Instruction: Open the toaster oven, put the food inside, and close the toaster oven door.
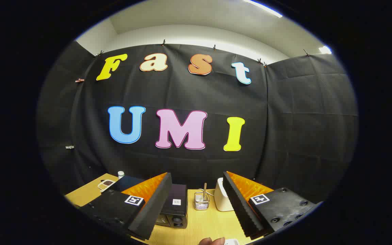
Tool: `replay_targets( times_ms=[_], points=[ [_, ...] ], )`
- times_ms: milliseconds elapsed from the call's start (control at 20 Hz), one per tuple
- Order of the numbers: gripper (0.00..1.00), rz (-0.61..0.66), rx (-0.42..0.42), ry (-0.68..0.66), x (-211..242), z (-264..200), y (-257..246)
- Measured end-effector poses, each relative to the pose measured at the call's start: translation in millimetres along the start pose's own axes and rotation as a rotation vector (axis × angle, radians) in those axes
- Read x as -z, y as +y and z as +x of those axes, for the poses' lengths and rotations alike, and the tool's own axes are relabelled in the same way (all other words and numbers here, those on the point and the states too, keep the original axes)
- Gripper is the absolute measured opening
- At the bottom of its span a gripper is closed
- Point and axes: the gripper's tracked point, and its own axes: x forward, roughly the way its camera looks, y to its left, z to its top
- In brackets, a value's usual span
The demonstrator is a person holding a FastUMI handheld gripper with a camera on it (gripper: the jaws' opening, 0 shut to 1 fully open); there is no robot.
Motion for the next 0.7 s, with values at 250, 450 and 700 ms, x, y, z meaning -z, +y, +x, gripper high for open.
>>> replay_targets(
  times_ms=[250, 450, 700],
  points=[
    [0.98, 0.005, -0.002, -0.003, -1.6, -6.4, 2.4],
    [0.98, 0.009, -0.005, 0.001, 0.1, -10.3, 2.9],
    [0.98, 0.007, -0.01, 0.001, -0.1, -14.4, 2.4]
  ],
)
